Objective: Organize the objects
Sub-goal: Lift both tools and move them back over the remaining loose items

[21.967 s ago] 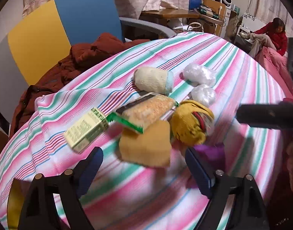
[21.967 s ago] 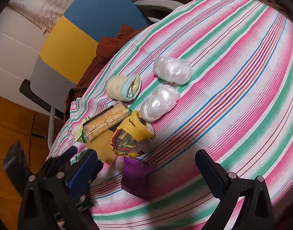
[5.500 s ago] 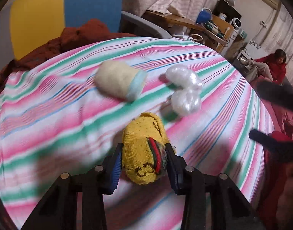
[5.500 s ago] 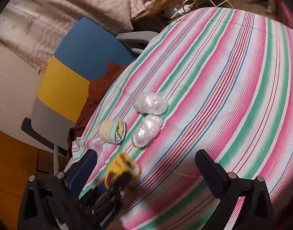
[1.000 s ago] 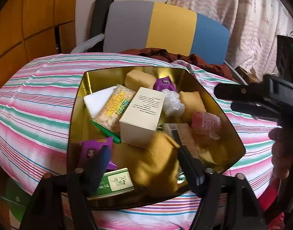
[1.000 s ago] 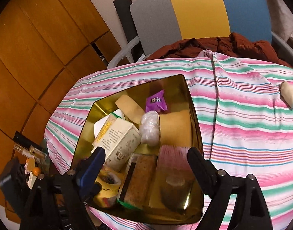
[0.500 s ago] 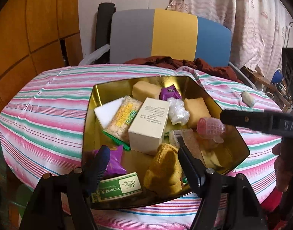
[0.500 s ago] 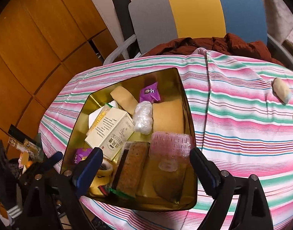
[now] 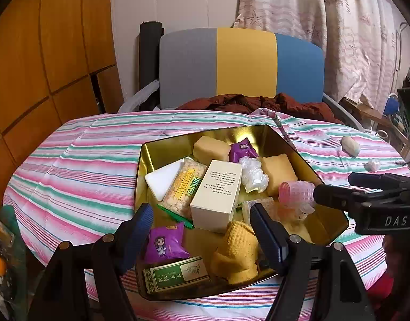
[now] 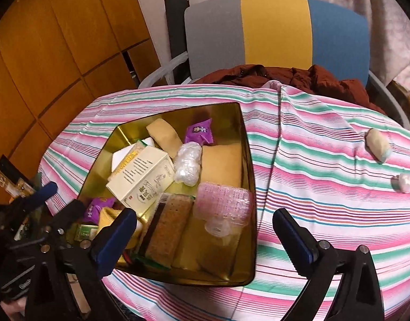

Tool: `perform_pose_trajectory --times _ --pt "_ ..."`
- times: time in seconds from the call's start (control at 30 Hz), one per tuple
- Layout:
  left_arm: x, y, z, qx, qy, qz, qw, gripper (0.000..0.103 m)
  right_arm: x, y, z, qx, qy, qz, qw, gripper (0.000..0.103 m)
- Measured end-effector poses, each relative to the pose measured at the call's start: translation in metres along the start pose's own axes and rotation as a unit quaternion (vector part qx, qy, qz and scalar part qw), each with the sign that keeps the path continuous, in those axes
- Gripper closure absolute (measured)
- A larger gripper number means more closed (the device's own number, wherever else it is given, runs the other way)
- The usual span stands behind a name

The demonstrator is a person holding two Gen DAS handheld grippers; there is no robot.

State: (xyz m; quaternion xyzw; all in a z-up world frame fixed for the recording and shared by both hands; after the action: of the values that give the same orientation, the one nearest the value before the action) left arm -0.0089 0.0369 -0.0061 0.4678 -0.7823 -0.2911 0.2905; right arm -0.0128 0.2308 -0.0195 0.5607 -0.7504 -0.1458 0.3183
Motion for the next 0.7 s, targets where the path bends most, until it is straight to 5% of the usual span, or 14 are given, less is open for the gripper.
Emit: perform_pose_trajectory --times 0.7 --pt "-0.023 0.037 -0.007 -0.032 -0.012 0.042 0.9985 0.027 -0.066 0.021 -0.025 -0.038 -0.077 0.033 0.996 0.000"
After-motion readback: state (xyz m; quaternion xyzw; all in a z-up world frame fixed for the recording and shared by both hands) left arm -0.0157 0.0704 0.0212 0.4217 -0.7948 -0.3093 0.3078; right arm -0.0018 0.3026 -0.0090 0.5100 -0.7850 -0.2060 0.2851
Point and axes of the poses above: each gripper's, at about its wrist camera, not at the fingertips, and z roughly the way its jaws point, x to its left, y to its top, the point moved 2 cm from there along z, roughly the way its jaws point, and after that the axes turned 12 degrees about z, right-handed, at the moved point
